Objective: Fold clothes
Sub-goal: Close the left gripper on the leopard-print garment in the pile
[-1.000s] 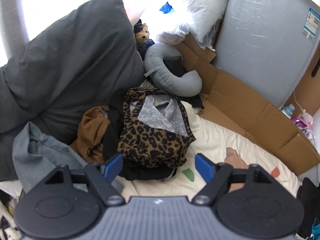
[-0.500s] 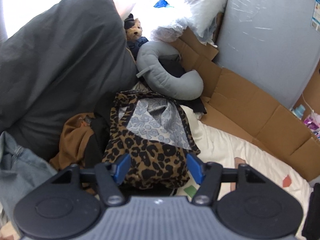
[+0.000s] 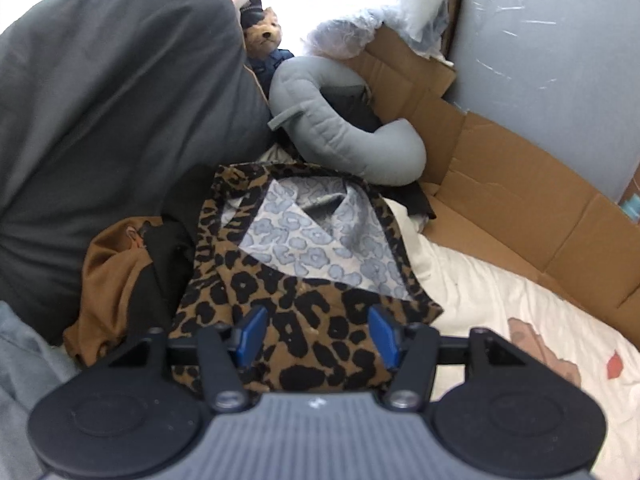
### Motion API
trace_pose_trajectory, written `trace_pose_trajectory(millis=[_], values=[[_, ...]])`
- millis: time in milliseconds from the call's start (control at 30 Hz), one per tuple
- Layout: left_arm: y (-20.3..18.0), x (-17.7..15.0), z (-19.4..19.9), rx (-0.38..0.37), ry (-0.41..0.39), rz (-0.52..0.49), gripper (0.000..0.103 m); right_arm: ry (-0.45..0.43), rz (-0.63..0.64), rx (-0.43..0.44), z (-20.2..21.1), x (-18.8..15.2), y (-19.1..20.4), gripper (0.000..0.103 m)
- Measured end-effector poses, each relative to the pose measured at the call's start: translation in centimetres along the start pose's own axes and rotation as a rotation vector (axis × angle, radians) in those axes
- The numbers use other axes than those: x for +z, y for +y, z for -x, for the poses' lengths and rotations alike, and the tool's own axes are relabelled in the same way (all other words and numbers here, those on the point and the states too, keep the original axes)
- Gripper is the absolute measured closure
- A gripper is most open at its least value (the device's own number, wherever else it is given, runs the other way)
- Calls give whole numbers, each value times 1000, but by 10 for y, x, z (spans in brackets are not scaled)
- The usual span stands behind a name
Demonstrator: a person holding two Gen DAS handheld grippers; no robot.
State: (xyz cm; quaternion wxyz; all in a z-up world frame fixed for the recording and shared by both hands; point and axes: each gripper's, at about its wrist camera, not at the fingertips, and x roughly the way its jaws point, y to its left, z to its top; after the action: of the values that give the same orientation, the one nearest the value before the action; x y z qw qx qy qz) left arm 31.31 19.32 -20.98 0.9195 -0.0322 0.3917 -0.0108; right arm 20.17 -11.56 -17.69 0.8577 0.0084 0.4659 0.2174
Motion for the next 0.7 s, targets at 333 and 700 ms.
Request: trace_pose_trajectory(millis=[333, 700], values=[[2, -19, -43, 10, -23, -61, 36, 13, -36, 39, -44, -32, -9, 1], [-3, -29, -62, 44, -73, -140, 74, 63, -20, 46, -65, -58, 2, 1]])
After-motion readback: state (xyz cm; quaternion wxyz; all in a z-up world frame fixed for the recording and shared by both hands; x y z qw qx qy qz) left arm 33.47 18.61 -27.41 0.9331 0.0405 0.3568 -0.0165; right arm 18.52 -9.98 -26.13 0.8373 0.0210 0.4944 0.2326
